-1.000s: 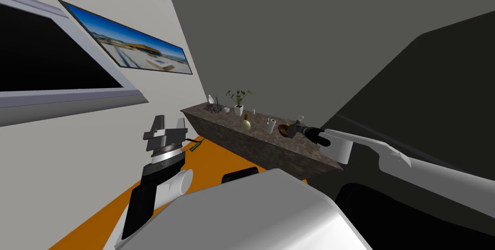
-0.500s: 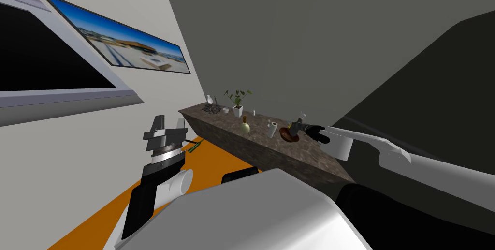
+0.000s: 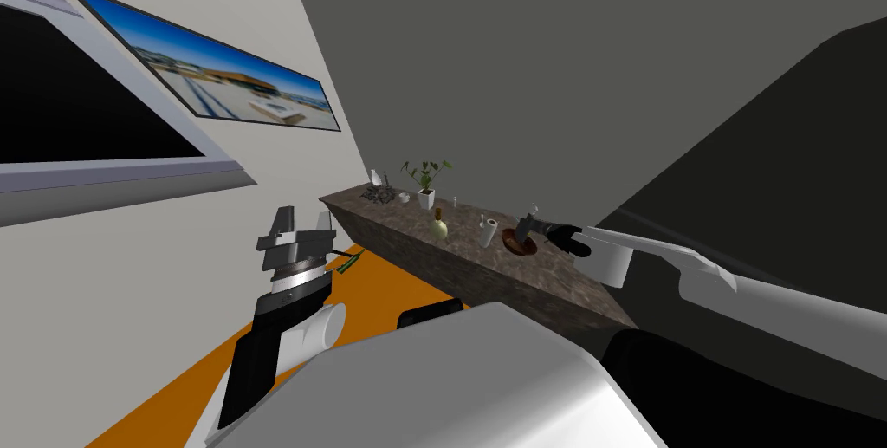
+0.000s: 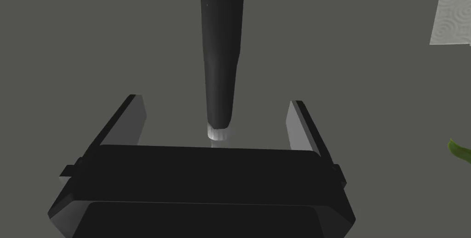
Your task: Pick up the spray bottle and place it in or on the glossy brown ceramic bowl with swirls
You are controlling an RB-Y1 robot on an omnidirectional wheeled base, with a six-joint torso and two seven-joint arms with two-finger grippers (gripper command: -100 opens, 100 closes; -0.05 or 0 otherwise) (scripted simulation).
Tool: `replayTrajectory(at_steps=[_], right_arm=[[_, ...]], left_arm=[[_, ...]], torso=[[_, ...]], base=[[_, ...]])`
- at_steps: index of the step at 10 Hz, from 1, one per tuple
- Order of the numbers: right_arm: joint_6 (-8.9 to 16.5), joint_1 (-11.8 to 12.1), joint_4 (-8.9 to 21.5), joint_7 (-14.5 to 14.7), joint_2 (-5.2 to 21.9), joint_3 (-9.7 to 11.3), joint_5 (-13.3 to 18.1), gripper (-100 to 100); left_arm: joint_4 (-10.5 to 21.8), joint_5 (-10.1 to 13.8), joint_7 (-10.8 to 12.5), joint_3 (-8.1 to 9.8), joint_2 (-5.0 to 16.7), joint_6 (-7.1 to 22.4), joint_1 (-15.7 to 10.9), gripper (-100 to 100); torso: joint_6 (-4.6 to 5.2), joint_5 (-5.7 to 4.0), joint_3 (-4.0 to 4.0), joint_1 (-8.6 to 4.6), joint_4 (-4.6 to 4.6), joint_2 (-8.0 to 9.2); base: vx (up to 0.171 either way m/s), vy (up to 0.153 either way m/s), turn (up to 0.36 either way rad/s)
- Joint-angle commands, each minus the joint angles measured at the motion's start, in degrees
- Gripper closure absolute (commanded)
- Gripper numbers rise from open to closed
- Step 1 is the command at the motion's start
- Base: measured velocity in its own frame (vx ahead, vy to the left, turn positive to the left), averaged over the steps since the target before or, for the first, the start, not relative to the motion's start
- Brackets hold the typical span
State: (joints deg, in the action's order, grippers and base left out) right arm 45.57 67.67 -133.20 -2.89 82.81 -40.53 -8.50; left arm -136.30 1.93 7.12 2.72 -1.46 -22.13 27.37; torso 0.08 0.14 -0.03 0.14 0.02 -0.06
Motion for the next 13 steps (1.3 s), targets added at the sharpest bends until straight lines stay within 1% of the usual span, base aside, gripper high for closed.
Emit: replayTrajectory(at_steps=[1,3,4,9,10,12,13], right_arm=[[-0.40,0.17,0.46,1.05,0.68,-1.34,-1.76,-100],[-1.21,0.50,1.38,3.16,2.03,-4.02,-5.13,-100],[-1.21,0.50,1.38,3.16,2.03,-4.02,-5.29,-100],[-3.22,1.34,3.68,8.42,5.43,-10.71,-13.93,-100],[-3.22,1.34,3.68,8.42,5.43,-10.71,-14.09,-100],[-4.02,1.67,4.60,10.53,6.78,-13.39,-17.20,-100],[-3.53,1.45,4.39,9.53,6.65,-12.54,-16.38,-100]], left_arm=[[0.00,0.00,0.00,0.00,0.00,0.00,0.00,0],[0.00,0.00,0.00,0.00,0.00,0.00,0.00,0],[0.00,0.00,0.00,0.00,0.00,0.00,0.00,0],[0.00,0.00,0.00,0.00,0.00,0.00,0.00,0],[0.00,0.00,0.00,0.00,0.00,0.00,0.00,0],[0.00,0.00,0.00,0.00,0.00,0.00,0.00,0],[0.00,0.00,0.00,0.00,0.00,0.00,0.00,0]], torso=[[0.00,0.00,0.00,0.00,0.00,0.00],[0.02,0.02,-0.01,0.05,0.00,-0.01],[0.01,0.02,0.00,0.07,0.00,-0.01],[0.00,0.02,-0.01,0.08,0.00,-0.02],[0.00,0.02,-0.01,0.08,0.00,-0.02],[0.00,0.02,-0.01,0.06,0.00,-0.02],[0.00,0.02,-0.01,0.06,0.00,-0.02]], base=[[0.004,0.004,-0.077],[0.007,0.018,-0.115],[0.005,0.014,-0.029],[0.006,0.015,-0.100],[0.003,0.015,-0.026],[0.003,0.012,-0.071],[0.002,0.008,-0.013]])
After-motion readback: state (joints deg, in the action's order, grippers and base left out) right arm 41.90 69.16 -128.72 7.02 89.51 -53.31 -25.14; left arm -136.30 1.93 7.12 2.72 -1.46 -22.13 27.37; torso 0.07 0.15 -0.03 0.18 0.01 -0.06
